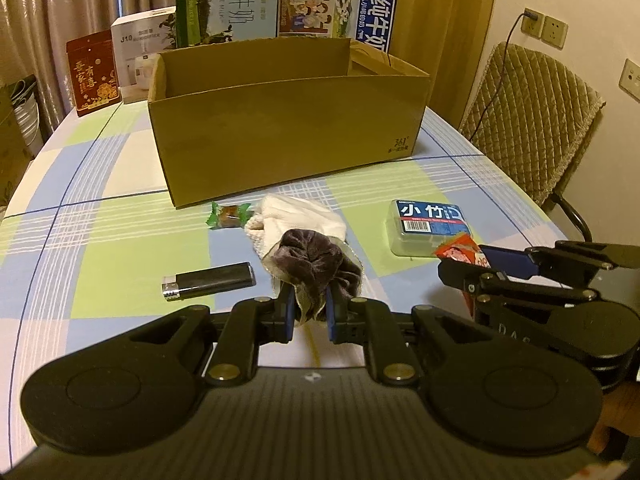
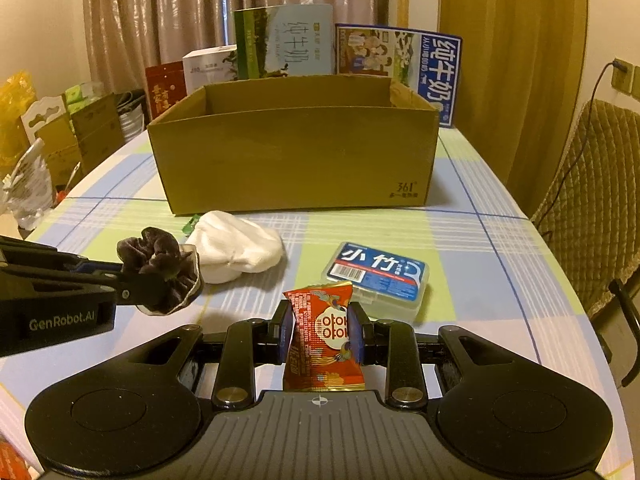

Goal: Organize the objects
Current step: 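Lift the scrunchie and red candy and carry them over the cardboard box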

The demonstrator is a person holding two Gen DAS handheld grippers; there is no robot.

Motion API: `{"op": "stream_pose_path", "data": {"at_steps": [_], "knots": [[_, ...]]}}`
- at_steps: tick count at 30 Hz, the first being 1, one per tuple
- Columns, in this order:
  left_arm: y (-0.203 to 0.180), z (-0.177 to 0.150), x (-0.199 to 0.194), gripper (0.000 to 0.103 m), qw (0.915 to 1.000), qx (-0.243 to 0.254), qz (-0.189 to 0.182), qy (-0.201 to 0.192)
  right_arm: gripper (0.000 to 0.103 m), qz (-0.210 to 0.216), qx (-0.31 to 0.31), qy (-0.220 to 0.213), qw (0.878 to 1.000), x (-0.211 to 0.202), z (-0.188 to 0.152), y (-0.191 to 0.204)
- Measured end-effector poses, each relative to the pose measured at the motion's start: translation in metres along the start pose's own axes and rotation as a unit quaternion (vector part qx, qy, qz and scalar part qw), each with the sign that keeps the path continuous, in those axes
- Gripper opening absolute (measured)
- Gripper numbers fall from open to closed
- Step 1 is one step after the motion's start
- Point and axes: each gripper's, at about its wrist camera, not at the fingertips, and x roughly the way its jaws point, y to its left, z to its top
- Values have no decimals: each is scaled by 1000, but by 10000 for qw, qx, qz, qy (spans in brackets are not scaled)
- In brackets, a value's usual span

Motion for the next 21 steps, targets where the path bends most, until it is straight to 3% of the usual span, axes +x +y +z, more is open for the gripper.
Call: {"op": "stream_pose_path", "data": {"at_steps": [9, 21], "knots": [[4, 6, -7, 11, 9999, -38, 20, -110, 26, 82, -37, -112, 9999, -3, 13, 2], [13, 49, -17, 11, 9990, 0, 80, -442, 26, 200, -71, -563, 9982, -3, 76, -11]]}}
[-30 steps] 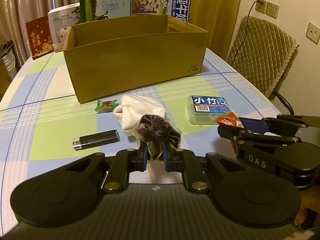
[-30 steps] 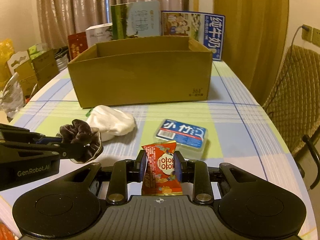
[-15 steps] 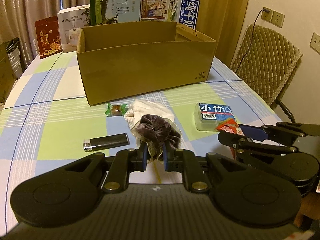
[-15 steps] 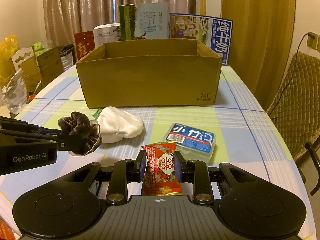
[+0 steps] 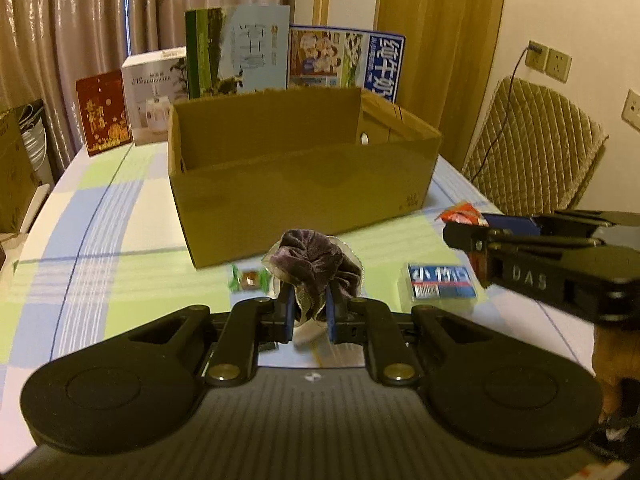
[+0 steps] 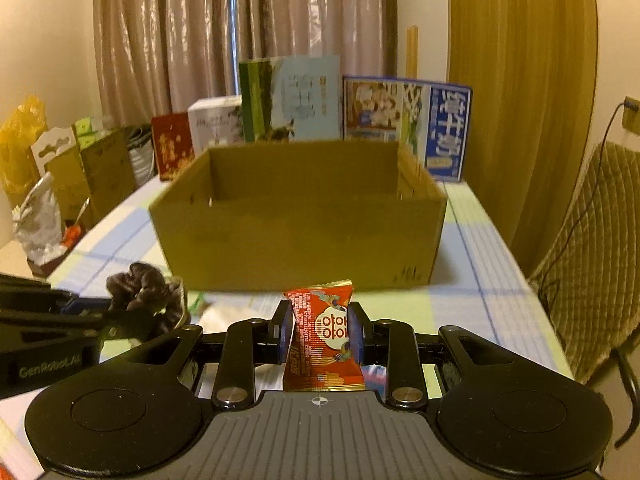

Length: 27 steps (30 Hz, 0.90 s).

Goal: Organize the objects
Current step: 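Lift the scrunchie and red candy and carry them over the cardboard box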

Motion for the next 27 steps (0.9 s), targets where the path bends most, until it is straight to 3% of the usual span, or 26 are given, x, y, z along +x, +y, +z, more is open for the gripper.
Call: {"op": "stream_pose_path", "data": {"at_steps": [13, 20, 27], "knots": [[32, 90, 35, 11, 9987, -72, 195, -456, 26, -43, 202, -569, 9982, 50, 79, -19], [51, 126, 67, 11, 9978, -239, 283, -555, 26, 77, 214, -483, 9986, 101, 108, -17], [64, 138, 97, 11, 9978, -301, 337, -481, 26, 154, 276, -212, 9993, 143, 116, -15]]}}
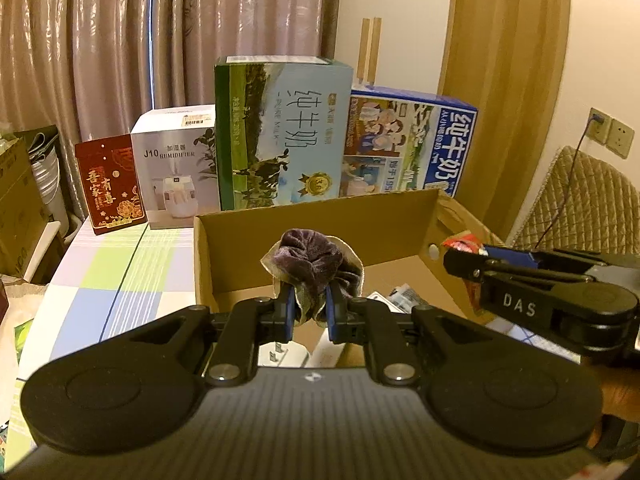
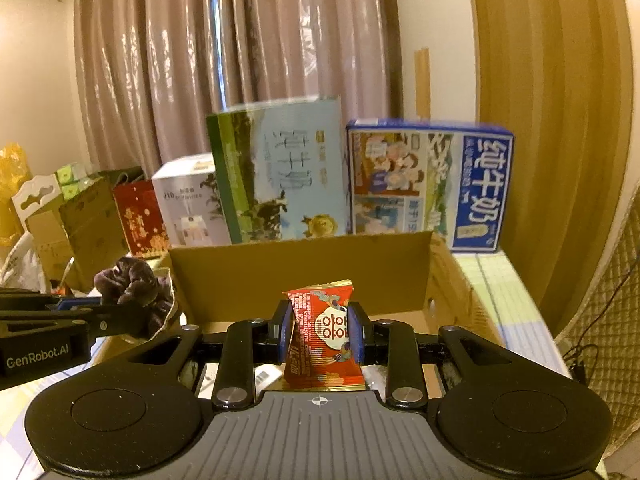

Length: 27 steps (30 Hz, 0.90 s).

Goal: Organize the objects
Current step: 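Lift the scrunchie and red candy and carry them over the cardboard box, then open the left tool to drop the scrunchie while the right tool drops the candy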

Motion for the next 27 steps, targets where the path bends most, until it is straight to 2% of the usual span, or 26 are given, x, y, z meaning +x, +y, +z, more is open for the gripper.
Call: {"op": "stream_pose_path", "data": {"at_steps": [5, 9, 18, 19, 20, 22, 27], "knots": [[4, 1, 16, 12, 10000, -36, -31, 76, 26, 19, 29, 86, 10000, 16, 0, 0], [9, 2, 28, 24, 9999, -118, 58, 77, 26, 45, 115, 138, 9998, 23, -1, -3], [25, 0, 27, 26, 9994, -294, 175, 84, 26, 214, 479, 135, 9985, 26, 1, -12], [26, 1, 26, 26, 9994, -300, 184, 71, 29, 286, 560, 77, 9980, 26, 1, -14], [26, 1, 24, 27, 9993, -304, 189, 61, 45, 360, 660, 12, 9972, 26, 0, -16], [25, 0, 23, 30, 9994, -291, 190, 63, 65, 386, 799, -61, 9960, 25, -1, -20], [26, -4, 24, 33, 9995, -213, 225, 116, 65, 291, 851, -96, 9959, 22, 1, -27]]}}
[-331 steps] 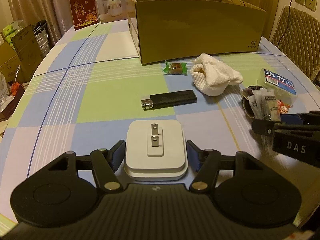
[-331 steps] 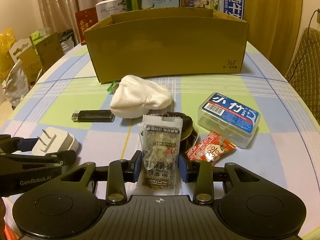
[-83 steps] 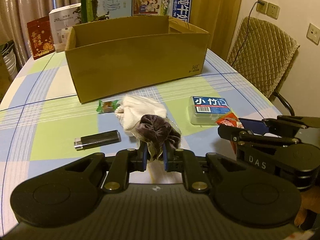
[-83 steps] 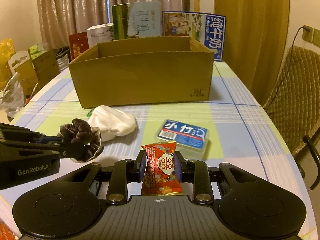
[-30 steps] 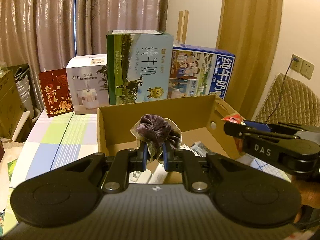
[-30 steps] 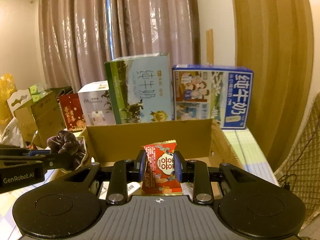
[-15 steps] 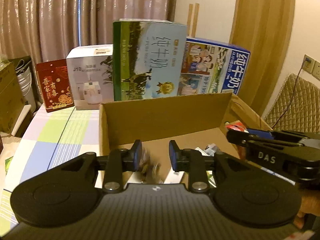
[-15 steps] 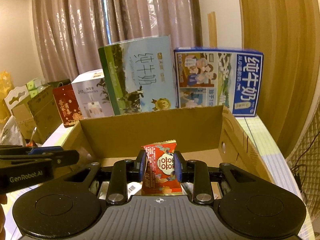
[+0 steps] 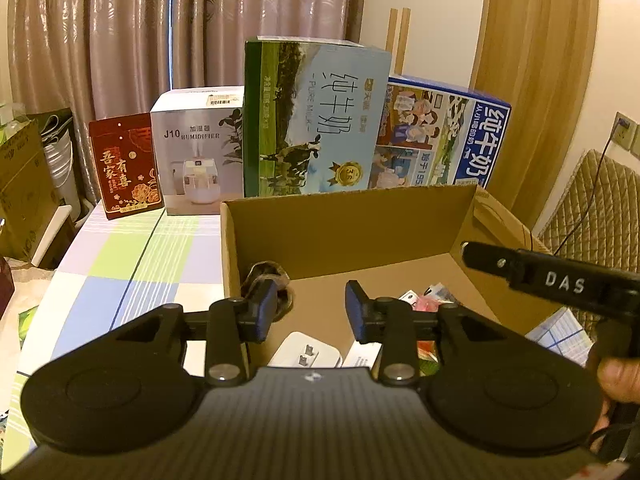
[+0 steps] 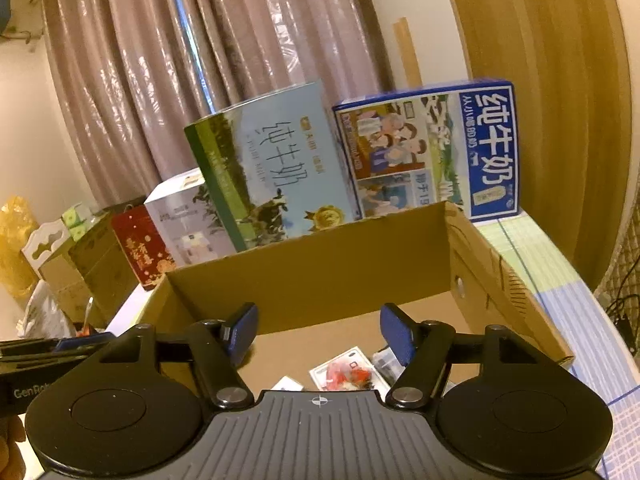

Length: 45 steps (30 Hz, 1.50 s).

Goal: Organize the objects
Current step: 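Open the left tool to drop the scrunchie while the right tool drops the candy, then withdraw both tools from the box back over the table items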

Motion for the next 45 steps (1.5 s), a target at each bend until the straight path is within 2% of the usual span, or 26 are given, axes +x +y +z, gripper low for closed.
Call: {"op": "stream_pose_path", "data": {"at_steps": [12, 15, 21, 26, 33, 41, 45], "knots": [[-6, -5, -5, 39, 9999, 120, -37, 20, 65, -223, -431, -45, 9988, -14, -3, 11], [-8, -9, -9, 44, 9998, 186, -43, 16, 65, -221, -503, -61, 9985, -23, -7, 13], [-13, -18, -23, 49, 9994, 334, -44, -14, 65, -296, -705, -82, 9970, -49, -19, 16], [-16, -30, -45, 58, 9991, 408, -50, -99, 76, -453, -763, -139, 9960, -81, -35, 10], [-22, -51, -79, 72, 9984, 516, -126, -180, 82, -670, -568, 91, 9961, -119, -61, -16], [-17, -86, -111, 85, 9991, 403, -127, -77, 93, -798, -277, 353, 9958, -157, -96, -45], [-11, -109, -121, 91, 9991, 411, -63, 24, 97, -832, -339, 549, 9944, -171, -116, -53]]}}
